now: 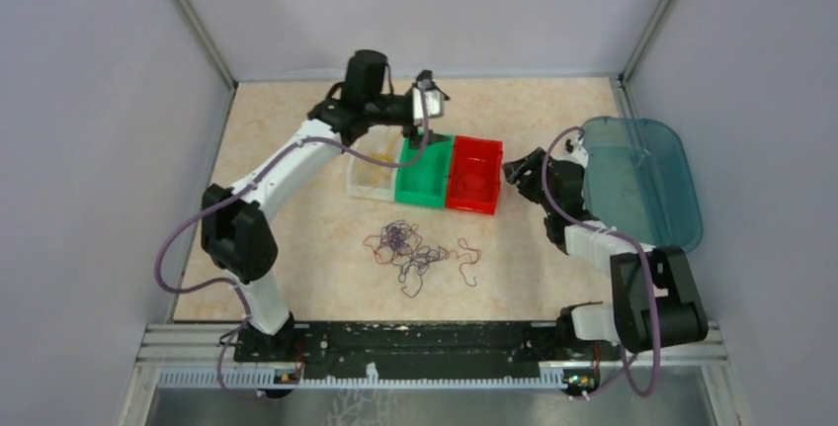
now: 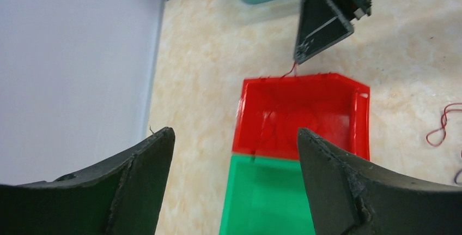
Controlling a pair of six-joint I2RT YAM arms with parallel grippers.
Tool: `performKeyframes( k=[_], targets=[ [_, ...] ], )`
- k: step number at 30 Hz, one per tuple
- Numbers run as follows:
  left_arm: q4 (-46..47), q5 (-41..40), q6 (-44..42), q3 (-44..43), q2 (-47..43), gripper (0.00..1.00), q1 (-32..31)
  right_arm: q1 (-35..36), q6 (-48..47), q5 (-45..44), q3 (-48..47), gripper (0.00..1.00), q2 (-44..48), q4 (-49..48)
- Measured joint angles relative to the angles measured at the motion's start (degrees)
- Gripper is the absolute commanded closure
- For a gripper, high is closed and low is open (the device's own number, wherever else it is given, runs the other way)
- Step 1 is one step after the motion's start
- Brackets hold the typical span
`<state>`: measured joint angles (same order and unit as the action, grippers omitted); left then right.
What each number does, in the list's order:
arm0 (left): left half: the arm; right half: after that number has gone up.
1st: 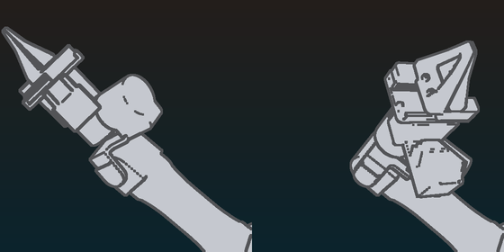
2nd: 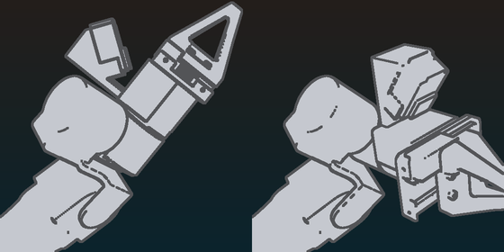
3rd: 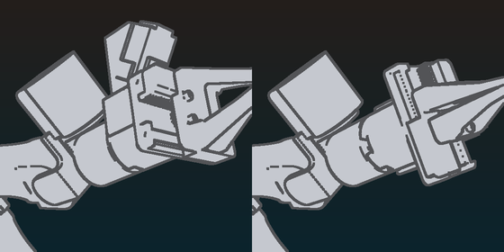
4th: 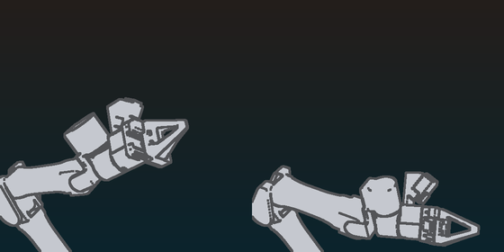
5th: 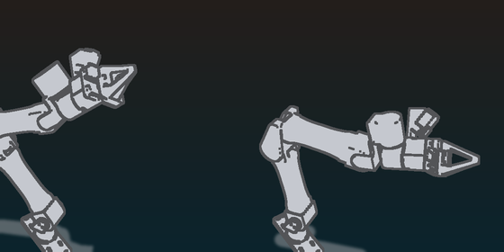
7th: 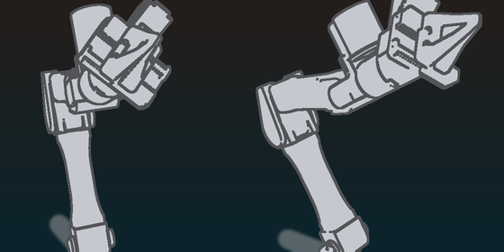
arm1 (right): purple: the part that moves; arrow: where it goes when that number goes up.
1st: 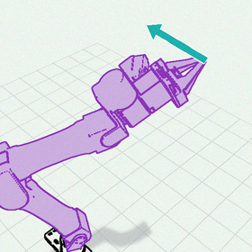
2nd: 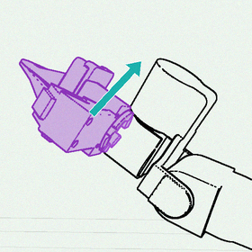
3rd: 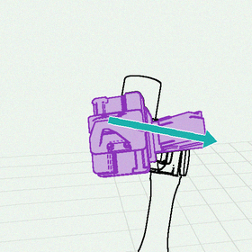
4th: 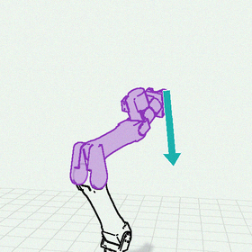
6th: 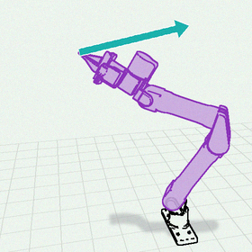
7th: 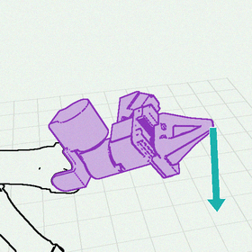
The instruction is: Untangle the cables
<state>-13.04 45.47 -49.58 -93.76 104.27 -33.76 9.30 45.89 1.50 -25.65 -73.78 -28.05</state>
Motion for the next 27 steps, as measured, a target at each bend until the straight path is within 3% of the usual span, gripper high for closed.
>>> performKeyframes(
  k=[7, 14, 24, 27],
  targets=[
    [-10.84, 1.99, 4.44, -0.68, -9.4, 0.14, 13.4, -0.04, -0.07, 4.13, -5.6, 0.44, -5.64, -2.43],
    [-18.23, 4.42, 5.9, 1.77, -18.27, 0.16, 20.39, -0.07, -1.38, 5.29, -9.03, 0.5, -8.2, -2.23],
    [-24.24, 5.14, 6.08, 5.97, -23.39, 0.19, 22.43, 0.0, -4.55, 4.26, -16.15, 0.98, -14.27, 1.92],
    [-24.52, 5.27, 6.1, 7.3, -24.85, 0.19, 22.69, 0.81, -5.4, 3.76, -17.7, 1.0, -14.27, 2.99]
  ],
)
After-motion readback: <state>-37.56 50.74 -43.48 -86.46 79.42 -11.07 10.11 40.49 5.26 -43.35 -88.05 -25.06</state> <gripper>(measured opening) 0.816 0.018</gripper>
